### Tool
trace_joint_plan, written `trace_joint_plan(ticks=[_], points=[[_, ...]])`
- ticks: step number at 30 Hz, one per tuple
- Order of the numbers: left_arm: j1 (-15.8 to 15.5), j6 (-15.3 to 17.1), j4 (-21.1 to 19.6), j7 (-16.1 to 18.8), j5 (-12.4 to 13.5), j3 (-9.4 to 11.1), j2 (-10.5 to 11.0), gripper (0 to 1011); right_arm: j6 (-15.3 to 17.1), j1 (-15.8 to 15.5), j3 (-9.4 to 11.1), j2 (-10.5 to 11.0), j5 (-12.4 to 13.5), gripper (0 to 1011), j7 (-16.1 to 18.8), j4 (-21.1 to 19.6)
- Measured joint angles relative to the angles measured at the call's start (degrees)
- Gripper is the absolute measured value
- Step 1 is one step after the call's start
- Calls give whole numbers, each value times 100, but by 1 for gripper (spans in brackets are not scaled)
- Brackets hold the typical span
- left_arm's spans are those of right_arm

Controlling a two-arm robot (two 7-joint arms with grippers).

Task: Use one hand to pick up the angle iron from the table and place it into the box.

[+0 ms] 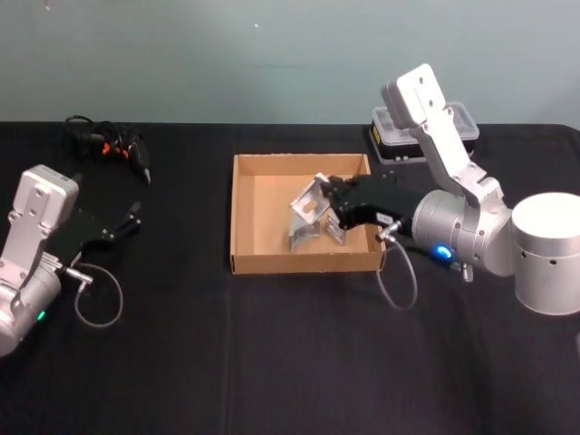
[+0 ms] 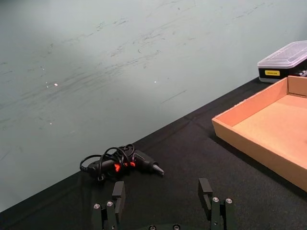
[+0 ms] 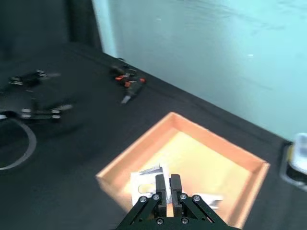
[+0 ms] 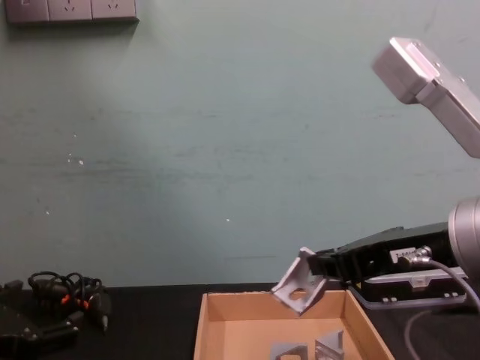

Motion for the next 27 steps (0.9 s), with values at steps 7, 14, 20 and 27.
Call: trace_joint_plan(ticks=[7,14,20,27], points=[[0,0,0,0,0,0,0,1000,-153,257,-140,-92,-502,68,-240,464],[0,0,0,0,0,0,0,1000,-312,582,-213,-367,-733,68,-291,1178],[0,0,0,0,0,0,0,1000,-398,897,-275,-632,-874,68,-274,1791],[0,0,0,0,0,0,0,1000,-470,1250,-321,-929,-953,68,-96,2455]])
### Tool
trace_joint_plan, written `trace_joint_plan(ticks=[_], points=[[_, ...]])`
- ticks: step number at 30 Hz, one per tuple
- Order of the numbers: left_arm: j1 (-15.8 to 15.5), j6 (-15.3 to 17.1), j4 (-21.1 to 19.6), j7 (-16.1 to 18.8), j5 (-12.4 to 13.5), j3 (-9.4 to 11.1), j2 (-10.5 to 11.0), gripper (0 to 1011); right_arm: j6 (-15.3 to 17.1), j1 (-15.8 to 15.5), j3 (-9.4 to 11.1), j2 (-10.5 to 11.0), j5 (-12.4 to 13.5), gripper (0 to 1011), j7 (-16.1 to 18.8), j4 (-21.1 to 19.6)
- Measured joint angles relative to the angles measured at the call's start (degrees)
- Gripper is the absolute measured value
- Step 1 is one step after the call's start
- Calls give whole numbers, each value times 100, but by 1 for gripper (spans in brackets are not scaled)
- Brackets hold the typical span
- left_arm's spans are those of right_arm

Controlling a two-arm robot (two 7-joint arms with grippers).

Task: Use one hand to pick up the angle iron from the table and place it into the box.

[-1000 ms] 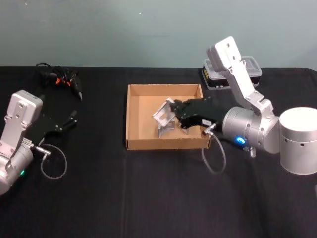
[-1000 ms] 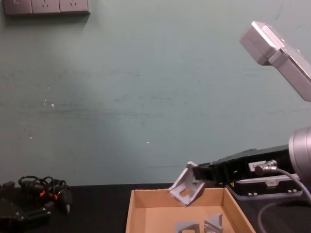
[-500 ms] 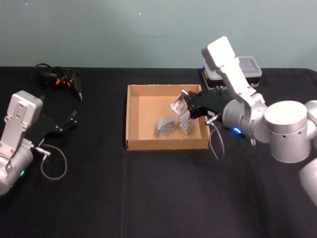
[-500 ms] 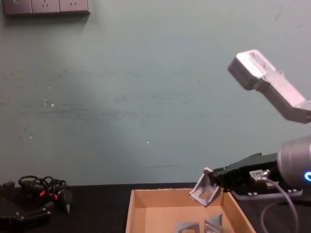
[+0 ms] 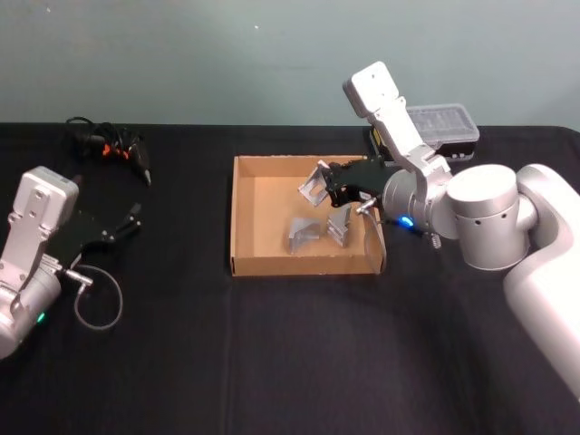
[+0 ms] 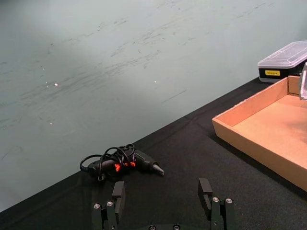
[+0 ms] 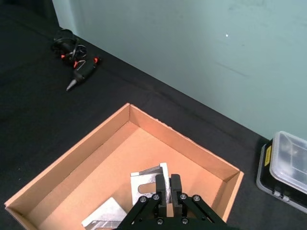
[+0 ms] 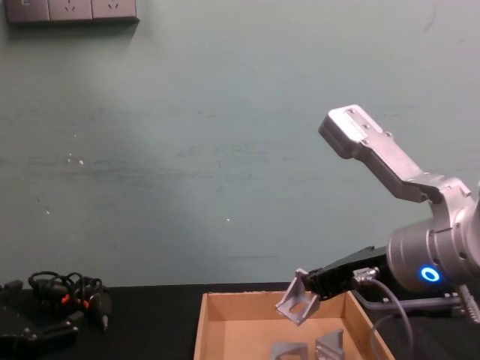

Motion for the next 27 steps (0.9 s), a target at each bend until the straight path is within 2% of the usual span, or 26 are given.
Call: trace_joint_plan(ticks=[9,17,27], points=[[0,0,0,0,0,1,0,1000,-133,341,-72,-273,-183,68,138,710],[0,0,0,0,0,1,0,1000,-246,547,-57,-481,-270,68,210,1238],[0,0,0,0,0,0,0,1000,-269,620,23,-608,-361,68,304,1508]])
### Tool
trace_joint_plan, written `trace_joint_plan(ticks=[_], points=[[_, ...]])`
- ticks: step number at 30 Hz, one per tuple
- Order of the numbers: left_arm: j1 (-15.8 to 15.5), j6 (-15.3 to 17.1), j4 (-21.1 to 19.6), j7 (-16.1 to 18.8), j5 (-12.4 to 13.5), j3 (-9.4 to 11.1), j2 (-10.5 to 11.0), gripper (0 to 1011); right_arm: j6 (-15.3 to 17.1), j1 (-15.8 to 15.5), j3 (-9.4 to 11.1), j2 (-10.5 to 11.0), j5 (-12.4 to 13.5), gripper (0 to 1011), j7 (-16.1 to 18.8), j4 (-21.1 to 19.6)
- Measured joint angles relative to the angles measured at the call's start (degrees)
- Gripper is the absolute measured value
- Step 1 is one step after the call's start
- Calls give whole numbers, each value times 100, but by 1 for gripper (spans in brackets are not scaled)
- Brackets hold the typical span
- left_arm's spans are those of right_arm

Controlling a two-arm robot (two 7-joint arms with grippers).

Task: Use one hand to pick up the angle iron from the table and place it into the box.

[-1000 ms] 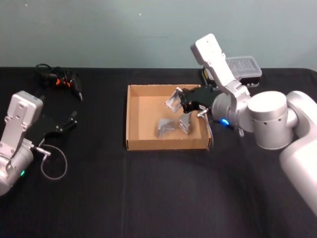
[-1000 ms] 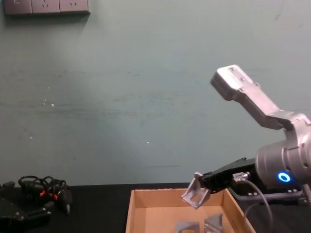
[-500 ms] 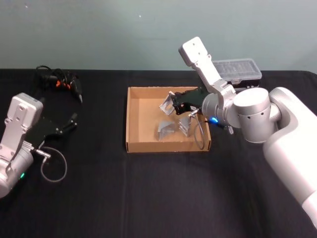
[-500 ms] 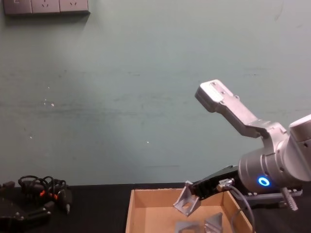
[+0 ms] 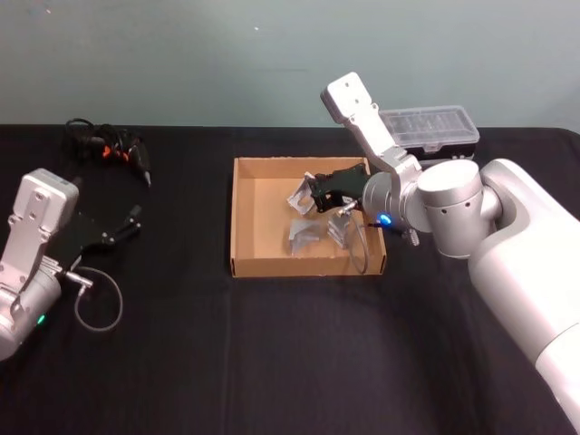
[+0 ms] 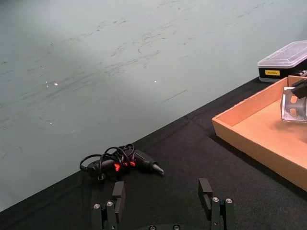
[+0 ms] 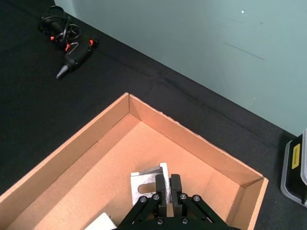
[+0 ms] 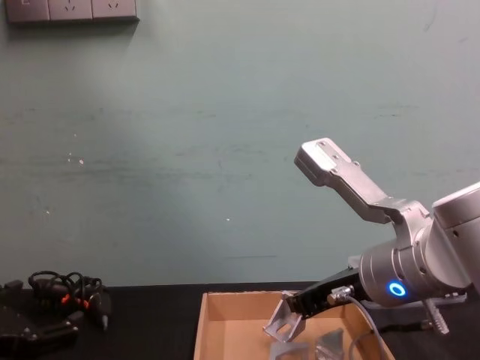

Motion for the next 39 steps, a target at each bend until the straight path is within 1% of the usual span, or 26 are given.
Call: trace_joint_plan(ticks=[4,8,9,11,12,15,16,17,19,21,23,24,25,26,27,28,30,31,32,33,37,39], points=[[0,0,0,0,0,0,0,1000,6,5,37,-23,-34,68,48,36],[0,0,0,0,0,0,0,1000,1,-5,77,-38,-76,127,69,39],[0,0,0,0,-1,0,0,1000,0,-18,92,-43,-89,190,73,33],[0,0,0,0,0,0,0,1000,-4,-32,114,-47,-107,226,77,21],[0,0,0,0,0,0,0,1000,-5,-42,124,-49,-115,282,78,11],[0,0,0,0,0,0,0,1000,-6,-80,162,-52,-144,343,78,-30],[0,0,0,0,0,0,0,1000,-6,-102,184,-52,-162,398,78,-63],[0,0,0,0,-1,0,0,1000,-6,-116,195,-51,-170,421,77,-78],[0,0,0,0,0,0,0,1000,-6,-161,235,-44,-180,501,75,-144],[0,0,0,0,0,0,0,1000,-6,-196,260,-36,-191,543,73,-197],[0,0,0,0,0,0,0,1000,-16,-266,294,-15,-213,625,68,-319],[0,0,0,0,0,0,0,1000,-22,-293,304,-6,-219,643,67,-364],[0,0,0,0,-1,0,0,1000,-39,-349,329,13,-224,684,61,-450],[1,0,0,0,0,0,0,1000,-50,-381,337,25,-229,684,55,-506],[0,0,0,0,0,0,0,1000,-62,-405,344,36,-234,741,51,-555],[0,0,0,0,0,0,0,1000,-75,-439,355,50,-242,760,48,-609],[0,0,0,0,-1,0,0,1000,-141,-582,385,120,-275,849,31,-860],[0,0,0,0,0,0,0,1000,-141,-582,385,120,-275,869,31,-860],[0,0,0,0,0,0,0,1000,-181,-664,392,160,-311,869,14,-992],[0,0,0,0,0,0,0,1000,-200,-708,399,181,-322,921,0,-1062],[0,0,0,0,-1,0,0,1000,-345,-954,451,286,-394,1002,-84,-1422],[0,0,0,0,0,0,0,1000,-460,-1115,489,347,-446,1004,-152,-1643]])
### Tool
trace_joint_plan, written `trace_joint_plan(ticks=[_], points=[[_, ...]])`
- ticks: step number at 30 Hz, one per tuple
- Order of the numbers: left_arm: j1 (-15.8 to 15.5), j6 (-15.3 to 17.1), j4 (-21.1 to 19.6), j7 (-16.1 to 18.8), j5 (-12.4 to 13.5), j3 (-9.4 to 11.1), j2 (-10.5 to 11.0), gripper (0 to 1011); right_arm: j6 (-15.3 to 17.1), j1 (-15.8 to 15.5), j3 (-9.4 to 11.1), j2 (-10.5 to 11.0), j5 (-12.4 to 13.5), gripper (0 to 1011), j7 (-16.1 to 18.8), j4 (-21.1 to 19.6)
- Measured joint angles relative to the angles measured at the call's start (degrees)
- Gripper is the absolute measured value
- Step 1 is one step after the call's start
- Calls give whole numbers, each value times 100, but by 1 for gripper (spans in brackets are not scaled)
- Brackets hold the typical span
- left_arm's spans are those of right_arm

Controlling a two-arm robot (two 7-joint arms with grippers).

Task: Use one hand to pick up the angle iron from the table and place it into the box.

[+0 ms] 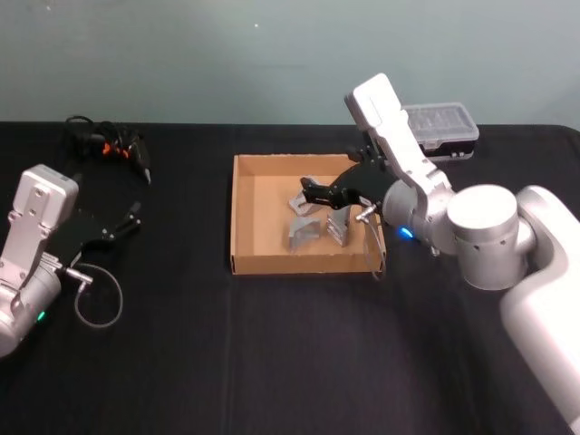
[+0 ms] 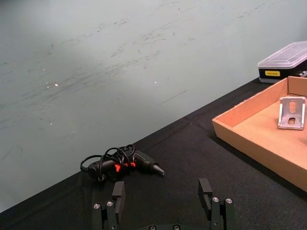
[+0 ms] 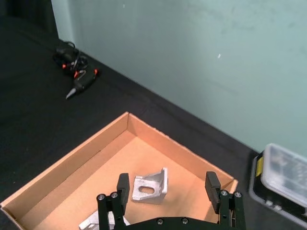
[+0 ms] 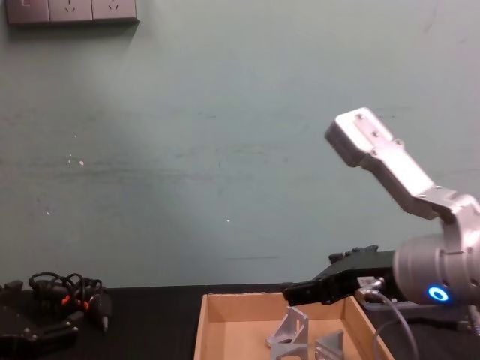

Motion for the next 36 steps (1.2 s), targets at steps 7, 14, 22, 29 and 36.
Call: trace_joint_plan(ticks=[7,14,22,29,36], points=[[0,0,0,0,0,0,0,1000,-504,-512,115,208,-260,1004,-280,-646],[0,0,0,0,0,0,0,1000,-1001,-936,207,394,-662,1004,-684,-1067],[0,0,0,0,0,0,0,1000,-1465,-1374,451,519,-939,1004,-1116,-1290],[0,1,0,0,0,0,0,1000,-1717,-1637,729,507,-930,1004,-1264,-1275],[0,0,0,0,0,0,0,1000,-1713,-1616,702,506,-928,1004,-1259,-1277]])
